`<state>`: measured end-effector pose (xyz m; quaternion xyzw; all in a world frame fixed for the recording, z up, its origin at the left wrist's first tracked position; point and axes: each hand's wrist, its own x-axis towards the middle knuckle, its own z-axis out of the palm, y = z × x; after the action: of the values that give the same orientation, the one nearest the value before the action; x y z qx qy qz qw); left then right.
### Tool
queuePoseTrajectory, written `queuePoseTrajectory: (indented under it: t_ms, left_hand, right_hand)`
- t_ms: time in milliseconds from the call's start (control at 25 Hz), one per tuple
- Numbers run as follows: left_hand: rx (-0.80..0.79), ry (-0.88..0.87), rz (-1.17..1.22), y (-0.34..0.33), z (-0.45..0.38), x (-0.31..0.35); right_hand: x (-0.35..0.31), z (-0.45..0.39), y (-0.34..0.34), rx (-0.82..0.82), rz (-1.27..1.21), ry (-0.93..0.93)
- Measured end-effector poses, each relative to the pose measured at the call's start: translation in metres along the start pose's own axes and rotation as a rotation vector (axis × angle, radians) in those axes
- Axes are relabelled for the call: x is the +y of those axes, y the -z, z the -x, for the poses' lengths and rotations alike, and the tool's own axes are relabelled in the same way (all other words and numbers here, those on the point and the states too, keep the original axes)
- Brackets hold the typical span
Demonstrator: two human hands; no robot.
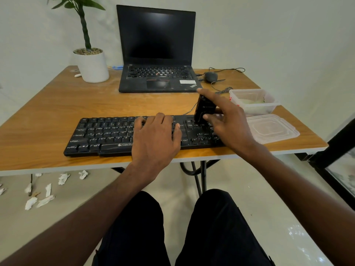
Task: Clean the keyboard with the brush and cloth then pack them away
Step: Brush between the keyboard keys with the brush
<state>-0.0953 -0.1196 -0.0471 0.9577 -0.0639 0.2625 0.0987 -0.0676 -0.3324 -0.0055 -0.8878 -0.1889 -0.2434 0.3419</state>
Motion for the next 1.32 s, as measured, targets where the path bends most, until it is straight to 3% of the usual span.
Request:
queuePoseTrajectory:
  t_ms: [80, 200, 400, 520, 680, 880, 1040, 1320]
  left_hand:
    - [-0.001, 0.001, 0.006, 0.0, 0.0, 0.0]
    - [-0.007, 0.005, -0.001, 0.0, 0.0, 0.001]
    - [-0.001, 0.009, 0.011, 0.0, -0.001, -0.001]
    - [-0.006, 0.009, 0.001, 0.0, -0.001, 0.0]
    - [-0.014, 0.008, 0.011, 0.0, -0.001, 0.0]
    - [-0.012, 0.007, 0.008, 0.0, -0.001, -0.001]
    - [-0.003, 0.002, 0.009, 0.001, -0.001, 0.0]
    - [-0.004, 0.002, 0.004, 0.001, -0.001, 0.0]
  right_hand:
    - [0.003, 0.008, -0.002, -0.037, 0.137, 0.032]
    - [0.006, 0.007, 0.008, 0.111, 0.272, -0.038]
    - [0.012, 0.012, 0.005, 0.069, 0.17, -0.039]
    - [0.021, 0.01, 0.009, 0.183, 0.221, -0.174]
    - [0.022, 0.01, 0.008, 0.175, -0.011, -0.122]
    - [0.019, 0.01, 0.013, 0.192, 0.329, -0.126]
    - [0.016, 0.009, 0.007, 0.069, -0.092, -0.067]
    - [0.013, 0.011, 0.019, 0.166, 0.371, -0.092]
